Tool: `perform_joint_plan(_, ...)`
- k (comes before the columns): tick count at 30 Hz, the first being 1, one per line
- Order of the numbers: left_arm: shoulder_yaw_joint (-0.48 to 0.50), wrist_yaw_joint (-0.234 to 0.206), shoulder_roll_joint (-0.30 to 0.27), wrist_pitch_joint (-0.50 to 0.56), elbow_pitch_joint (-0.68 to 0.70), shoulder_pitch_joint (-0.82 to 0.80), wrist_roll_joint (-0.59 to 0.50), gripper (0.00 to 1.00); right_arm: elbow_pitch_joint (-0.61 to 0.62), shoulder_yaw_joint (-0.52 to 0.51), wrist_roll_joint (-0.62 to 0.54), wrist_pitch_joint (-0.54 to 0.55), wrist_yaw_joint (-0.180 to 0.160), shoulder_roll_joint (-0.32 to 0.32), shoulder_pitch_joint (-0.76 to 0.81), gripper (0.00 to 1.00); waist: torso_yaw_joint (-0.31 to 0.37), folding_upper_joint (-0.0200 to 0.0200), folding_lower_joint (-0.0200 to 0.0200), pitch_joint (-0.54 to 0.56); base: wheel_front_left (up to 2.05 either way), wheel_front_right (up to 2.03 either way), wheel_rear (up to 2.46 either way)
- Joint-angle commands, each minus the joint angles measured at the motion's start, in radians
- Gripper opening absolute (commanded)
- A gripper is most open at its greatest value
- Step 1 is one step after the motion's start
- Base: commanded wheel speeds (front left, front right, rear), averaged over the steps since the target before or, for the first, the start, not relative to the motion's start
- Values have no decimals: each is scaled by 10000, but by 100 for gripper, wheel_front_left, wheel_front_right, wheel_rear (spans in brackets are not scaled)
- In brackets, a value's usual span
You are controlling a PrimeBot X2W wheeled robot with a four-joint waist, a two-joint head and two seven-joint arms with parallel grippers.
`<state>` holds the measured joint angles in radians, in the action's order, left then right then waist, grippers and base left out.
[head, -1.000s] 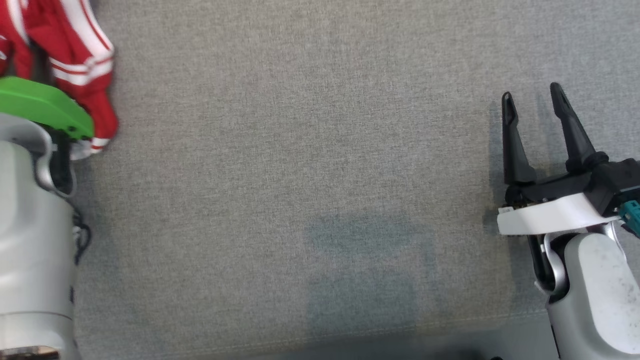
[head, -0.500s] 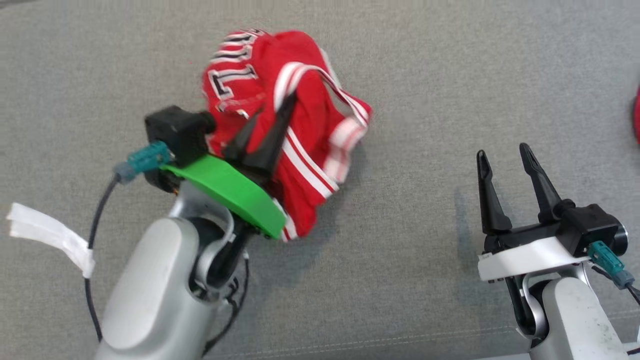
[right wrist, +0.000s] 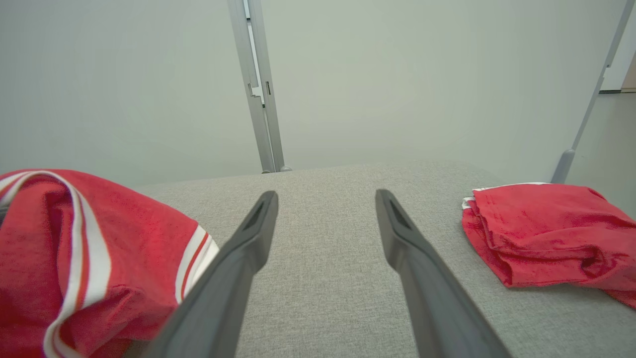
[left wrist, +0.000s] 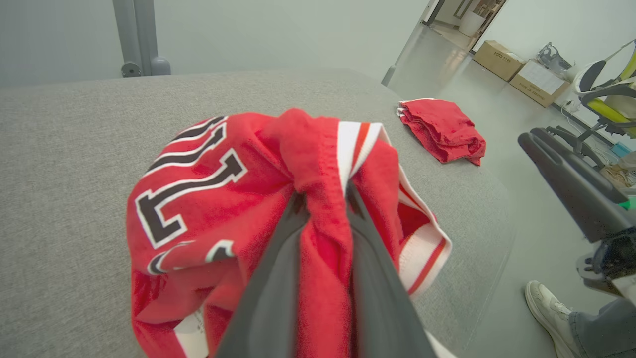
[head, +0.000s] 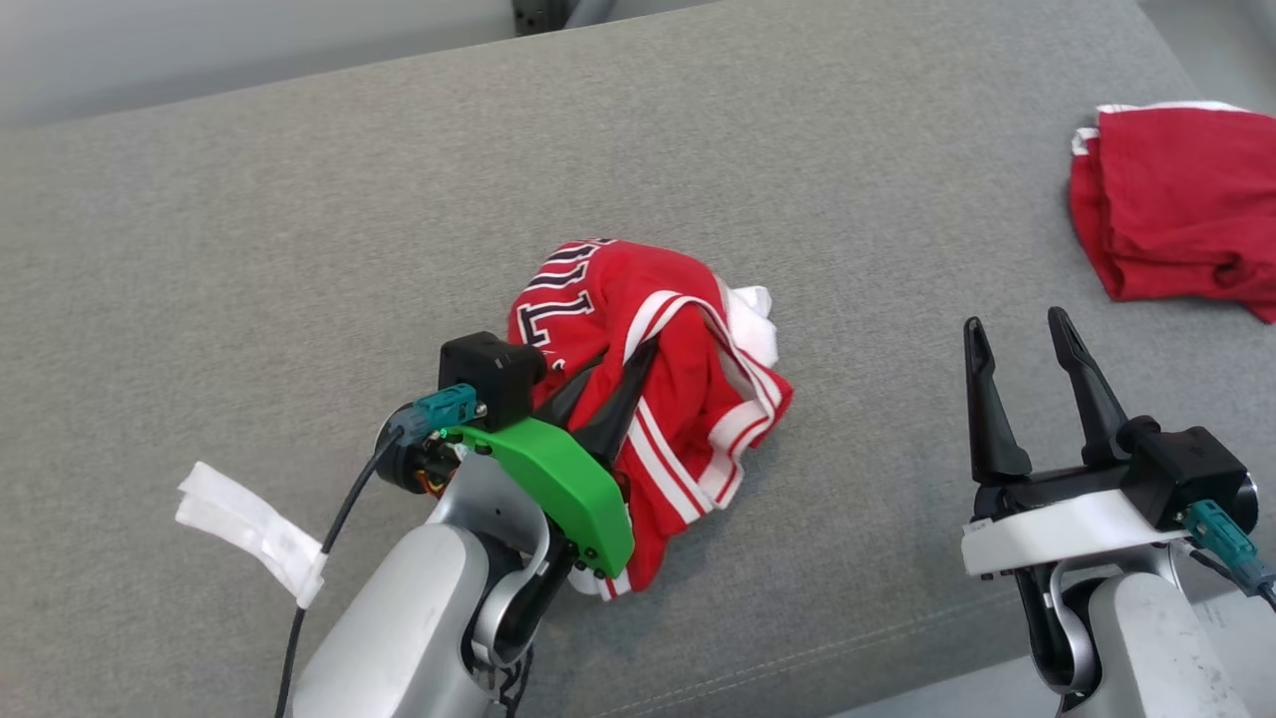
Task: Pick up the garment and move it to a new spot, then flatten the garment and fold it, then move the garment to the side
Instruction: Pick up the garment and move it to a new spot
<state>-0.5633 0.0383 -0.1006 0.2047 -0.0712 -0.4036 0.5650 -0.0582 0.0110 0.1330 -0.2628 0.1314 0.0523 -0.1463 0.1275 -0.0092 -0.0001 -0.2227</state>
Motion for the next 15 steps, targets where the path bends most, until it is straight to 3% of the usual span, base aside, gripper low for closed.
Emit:
perform_joint_plan(1, 92, 114, -35, -325, -587, -234, -8, 0, 45, -30, 107, -33, -15, -10, 91, 100, 844, 92, 1, -321, 0, 0, 0)
perform_joint_plan(5, 70, 264, -200, -1268, -2486, -637, -525, 0, 46, 47, 294, -31, -15, -20, -19, 100, 1184, 92, 1, -612, 0, 0, 0)
perform_joint_plan(12, -166, 390, 47, -2677, -5024, -1359, -1008, 0, -4, 137, 566, -31, -15, -16, -100, 100, 1342, 92, 1, -839, 0, 0, 0)
perform_joint_plan(13, -137, 392, 105, -2824, -5210, -1435, -940, 14, -3, 95, 570, -31, -15, -16, -82, 100, 1294, 92, 1, -838, 0, 0, 0)
perform_joint_plan(14, -137, 392, 105, -2824, -5210, -1435, -940, 14, -3, 95, 570, -31, -15, -16, -82, 100, 1294, 92, 1, -838, 0, 0, 0)
perform_joint_plan(15, -128, 388, 145, -2976, -5362, -1531, -919, 46, 1, 51, 566, -33, -15, -15, -65, 100, 1237, 92, 1, -830, 0, 0, 0)
